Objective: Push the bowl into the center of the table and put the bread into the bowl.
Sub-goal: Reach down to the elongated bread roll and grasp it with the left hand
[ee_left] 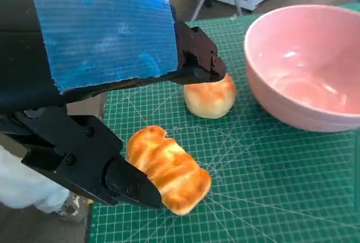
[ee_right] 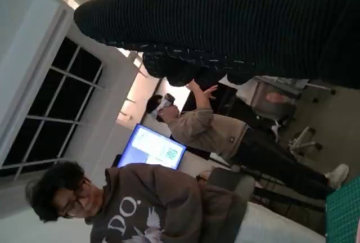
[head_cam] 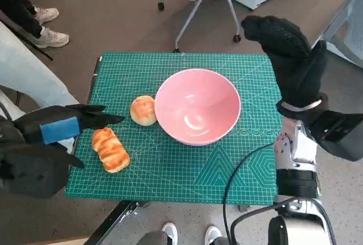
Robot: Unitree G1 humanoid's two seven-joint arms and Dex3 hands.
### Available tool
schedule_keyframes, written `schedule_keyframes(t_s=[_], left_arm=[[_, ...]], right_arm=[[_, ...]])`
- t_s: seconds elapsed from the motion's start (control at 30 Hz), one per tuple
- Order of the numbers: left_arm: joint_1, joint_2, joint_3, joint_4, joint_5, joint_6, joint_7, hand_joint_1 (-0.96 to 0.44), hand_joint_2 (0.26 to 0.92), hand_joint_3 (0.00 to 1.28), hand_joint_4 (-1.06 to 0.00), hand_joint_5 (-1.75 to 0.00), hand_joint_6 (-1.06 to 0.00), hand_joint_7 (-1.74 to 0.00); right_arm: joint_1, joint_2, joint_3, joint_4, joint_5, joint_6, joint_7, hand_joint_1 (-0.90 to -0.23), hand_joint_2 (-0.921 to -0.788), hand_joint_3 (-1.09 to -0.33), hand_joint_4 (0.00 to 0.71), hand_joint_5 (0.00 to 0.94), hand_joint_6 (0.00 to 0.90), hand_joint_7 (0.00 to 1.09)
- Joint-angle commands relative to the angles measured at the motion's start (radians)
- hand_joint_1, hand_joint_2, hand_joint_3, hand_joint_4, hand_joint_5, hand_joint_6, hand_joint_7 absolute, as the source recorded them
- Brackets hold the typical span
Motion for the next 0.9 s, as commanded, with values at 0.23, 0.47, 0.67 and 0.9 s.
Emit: schedule_keyframes(t_s=[0.23,0.47,0.67,0.9], left_arm=[[0.009,-0.048,-0.088,0.091,0.115,-0.099,0.075,-0.08,0.677,0.03,-0.25,-0.01,-0.38,-0.01],[-0.003,-0.086,-0.142,0.178,0.184,-0.159,0.129,-0.1,0.683,0.03,-0.27,-0.01,-0.4,-0.01],[-0.015,-0.121,-0.178,0.253,0.225,-0.217,0.169,-0.13,0.689,0.02,-0.3,-0.01,-0.41,-0.01],[-0.026,-0.161,-0.212,0.325,0.231,-0.252,0.173,-0.06,0.721,0.03,-0.34,-0.01,-0.42,-0.01]], right_arm=[[0.005,-0.004,0.0,0.017,0.01,0.013,0.015,-0.691,-0.921,-0.64,0.164,0.001,0.0,0.6],[0.006,-0.006,-0.002,0.013,0.013,0.018,0.016,-0.691,-0.921,-0.64,0.164,0.001,0.0,0.6],[0.012,-0.004,0.0,-0.001,0.013,0.025,0.012,-0.69,-0.921,-0.641,0.164,0.001,0.0,0.6],[0.017,-0.001,0.001,-0.012,0.012,0.031,0.009,-0.69,-0.921,-0.649,0.16,0.0,0.0,0.6]])
